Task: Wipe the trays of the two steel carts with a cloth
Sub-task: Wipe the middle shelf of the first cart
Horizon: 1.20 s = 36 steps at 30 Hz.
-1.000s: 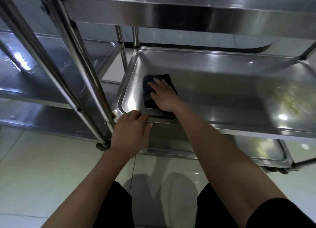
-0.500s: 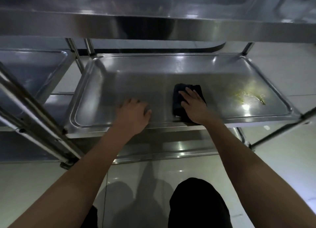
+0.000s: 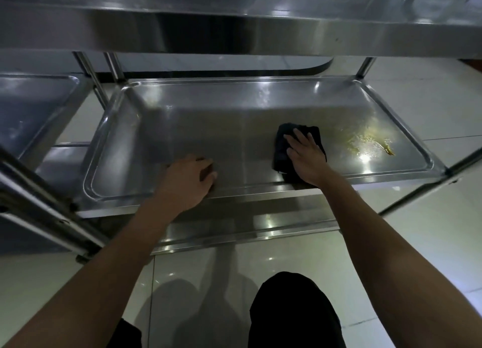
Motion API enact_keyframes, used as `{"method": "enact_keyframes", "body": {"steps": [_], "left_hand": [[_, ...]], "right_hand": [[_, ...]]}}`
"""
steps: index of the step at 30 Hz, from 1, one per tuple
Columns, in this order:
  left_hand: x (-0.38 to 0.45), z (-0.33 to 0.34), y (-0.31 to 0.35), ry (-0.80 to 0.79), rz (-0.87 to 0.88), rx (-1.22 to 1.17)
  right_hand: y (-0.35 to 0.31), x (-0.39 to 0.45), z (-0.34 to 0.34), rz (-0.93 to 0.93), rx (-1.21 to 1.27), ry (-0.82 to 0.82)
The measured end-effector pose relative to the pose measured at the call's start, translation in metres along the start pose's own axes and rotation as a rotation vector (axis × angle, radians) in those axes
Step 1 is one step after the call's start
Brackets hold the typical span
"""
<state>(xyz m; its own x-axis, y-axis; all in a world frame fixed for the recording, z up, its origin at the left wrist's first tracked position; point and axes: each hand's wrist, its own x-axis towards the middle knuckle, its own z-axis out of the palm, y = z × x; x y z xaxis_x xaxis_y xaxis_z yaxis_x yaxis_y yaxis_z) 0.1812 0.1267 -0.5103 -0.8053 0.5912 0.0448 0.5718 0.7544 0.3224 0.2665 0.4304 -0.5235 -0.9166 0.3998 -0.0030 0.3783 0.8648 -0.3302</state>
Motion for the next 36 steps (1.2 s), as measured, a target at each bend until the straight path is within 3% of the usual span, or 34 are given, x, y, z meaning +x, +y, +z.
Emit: {"method": "enact_keyframes", "body": {"steps": [4,8,13,27,31,36], "left_hand": [[-0.019,-0.023,-0.038,0.132,-0.106,0.121],[-0.040,-0.044,-0.070,0.119,-0.223,0.222],[-0.059,-0.044,-0.083,0.060,-0.202,0.289],[-0.064,-0.016,-0.098,0.097,-0.223,0.339],[-0.062,-0.016,-0.101,0.117,-0.207,0.302],[-0.063,-0.017,-0.099,0.092,-0.205,0.322]], "right_hand": [[-0.035,0.018,0.017,-0.072,-0.043,-0.071],[-0.090,0.037,0.037,-0.155,-0.056,-0.117],[-0.171,0.052,0.065,-0.250,-0.048,-0.185],[-0.339,0.090,0.114,-0.455,0.000,-0.411],[-0.351,0.092,0.122,-0.498,0.031,-0.398],[-0.308,0.097,0.118,-0.482,-0.004,-0.329]]}}
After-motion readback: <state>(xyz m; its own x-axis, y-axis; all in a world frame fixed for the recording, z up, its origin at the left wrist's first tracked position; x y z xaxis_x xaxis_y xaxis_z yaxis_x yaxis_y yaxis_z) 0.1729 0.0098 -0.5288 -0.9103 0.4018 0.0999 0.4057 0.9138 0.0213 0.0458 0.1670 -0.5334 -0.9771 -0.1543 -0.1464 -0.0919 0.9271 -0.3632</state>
